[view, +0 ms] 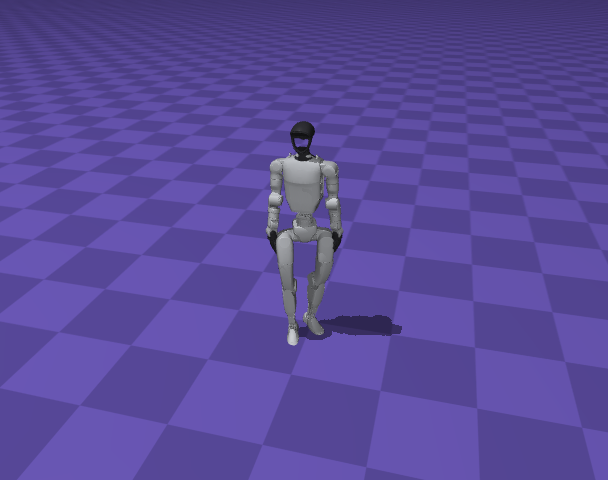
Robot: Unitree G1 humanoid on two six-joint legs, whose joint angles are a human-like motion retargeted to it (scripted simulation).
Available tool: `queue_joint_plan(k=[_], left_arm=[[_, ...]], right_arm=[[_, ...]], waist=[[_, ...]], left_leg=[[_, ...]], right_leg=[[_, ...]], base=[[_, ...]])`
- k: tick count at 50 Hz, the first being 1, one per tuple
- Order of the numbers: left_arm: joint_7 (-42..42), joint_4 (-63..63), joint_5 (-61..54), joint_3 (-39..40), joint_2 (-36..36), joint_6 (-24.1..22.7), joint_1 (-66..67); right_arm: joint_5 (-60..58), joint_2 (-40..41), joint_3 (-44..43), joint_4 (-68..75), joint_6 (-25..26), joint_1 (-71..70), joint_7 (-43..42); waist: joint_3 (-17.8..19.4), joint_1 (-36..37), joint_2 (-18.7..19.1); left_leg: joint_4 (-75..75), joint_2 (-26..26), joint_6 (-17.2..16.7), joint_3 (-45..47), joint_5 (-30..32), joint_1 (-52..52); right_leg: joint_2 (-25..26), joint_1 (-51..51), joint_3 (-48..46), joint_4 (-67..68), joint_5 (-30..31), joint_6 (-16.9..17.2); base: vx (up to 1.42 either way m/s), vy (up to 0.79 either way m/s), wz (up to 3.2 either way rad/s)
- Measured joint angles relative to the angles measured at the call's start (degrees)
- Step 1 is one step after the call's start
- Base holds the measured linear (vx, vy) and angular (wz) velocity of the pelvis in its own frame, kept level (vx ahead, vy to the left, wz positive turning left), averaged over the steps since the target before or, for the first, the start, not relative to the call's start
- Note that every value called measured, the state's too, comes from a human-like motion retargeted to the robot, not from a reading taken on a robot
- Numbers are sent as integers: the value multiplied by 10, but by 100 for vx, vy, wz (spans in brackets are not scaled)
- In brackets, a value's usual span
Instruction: In place motions
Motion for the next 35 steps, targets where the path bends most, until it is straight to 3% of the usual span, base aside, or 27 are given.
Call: queue_joint_plan(k=[7,15,28,35], left_arm=[[-21,-15,18,-18,0,-2,19],[-62,-53,67,-53,12,-12,26],[-41,-41,32,-38,-22,-5,30],[-46,-42,40,-44,-18,-10,29]], right_arm=[[-9,8,37,-1,5,-29,-1],[2,15,44,-2,2,-44,-13],[19,25,49,-1,3,-68,-24],[23,24,48,0,0,-70,-30]], waist=[[11,-39,32],[28,-99,56],[47,-123,68],[50,-124,68]], left_leg=[[-7,23,-18,99,-22,10],[-6,34,-34,157,-39,5],[-7,33,-51,231,-59,-1],[-6,31,-55,241,-61,-3]], right_leg=[[40,-34,81,-3,32,21],[71,-60,101,-14,59,41],[93,-83,135,-24,75,81],[94,-86,139,-26,78,86]], base=[[-5,-17,-178],[-9,-14,-109],[-7,-4,-82],[-2,1,-14]])
